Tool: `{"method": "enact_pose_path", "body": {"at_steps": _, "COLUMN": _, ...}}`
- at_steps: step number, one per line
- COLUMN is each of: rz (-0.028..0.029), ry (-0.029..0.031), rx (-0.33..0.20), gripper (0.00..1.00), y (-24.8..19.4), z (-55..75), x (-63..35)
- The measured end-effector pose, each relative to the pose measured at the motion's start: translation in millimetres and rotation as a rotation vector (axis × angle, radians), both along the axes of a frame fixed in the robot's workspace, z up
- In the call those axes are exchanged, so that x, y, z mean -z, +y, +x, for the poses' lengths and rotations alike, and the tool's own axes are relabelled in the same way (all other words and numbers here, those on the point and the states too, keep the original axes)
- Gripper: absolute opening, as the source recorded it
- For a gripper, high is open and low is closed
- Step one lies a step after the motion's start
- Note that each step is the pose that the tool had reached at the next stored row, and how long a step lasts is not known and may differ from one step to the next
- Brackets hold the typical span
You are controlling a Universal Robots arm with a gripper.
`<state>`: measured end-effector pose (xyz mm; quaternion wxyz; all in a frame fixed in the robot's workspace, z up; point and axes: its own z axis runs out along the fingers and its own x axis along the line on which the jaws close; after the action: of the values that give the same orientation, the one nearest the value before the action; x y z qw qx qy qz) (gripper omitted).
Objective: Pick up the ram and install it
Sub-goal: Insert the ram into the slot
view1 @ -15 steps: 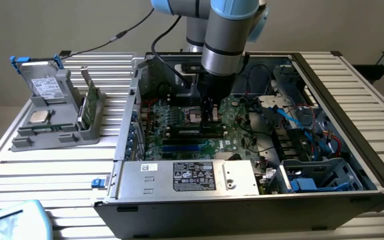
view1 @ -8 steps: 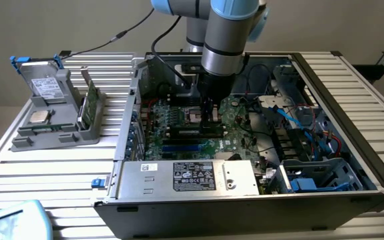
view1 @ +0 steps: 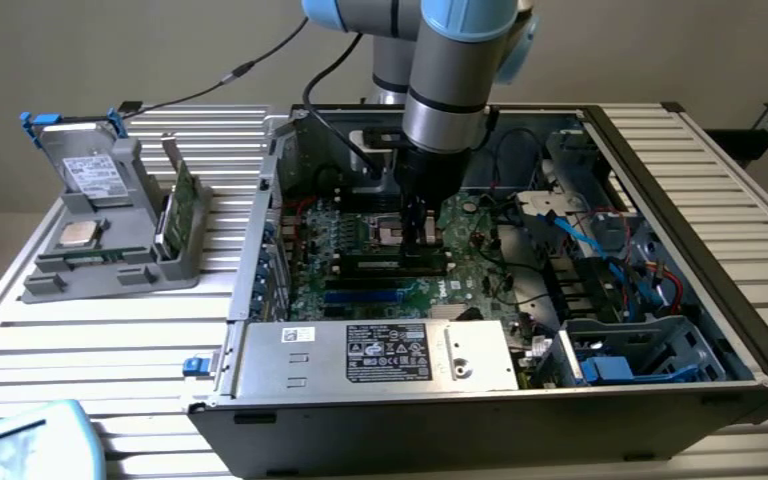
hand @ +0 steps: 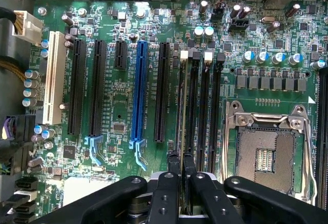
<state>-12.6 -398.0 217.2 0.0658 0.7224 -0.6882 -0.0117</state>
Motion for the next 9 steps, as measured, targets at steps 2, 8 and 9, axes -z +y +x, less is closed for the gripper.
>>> {"method": "enact_pose_path", "body": {"at_steps": 2, "rz": 0.0000, "ry": 0.0001, "rx": 0.000, "gripper": 0.14, "y": 0.0, "z": 0.0, "x": 0.0}}
{"method": "enact_pose_path", "body": {"at_steps": 8, "rz": 0.0003, "ry": 0.0000, "rx": 0.000, "gripper": 0.22, "y": 0.0, "z": -0.1, "x": 0.1}}
{"method": "enact_pose_path", "body": {"at_steps": 9, "rz": 0.0002, "ry": 0.0000, "rx": 0.000, "gripper": 0.28, "y": 0.0, "z": -0.1, "x": 0.1}}
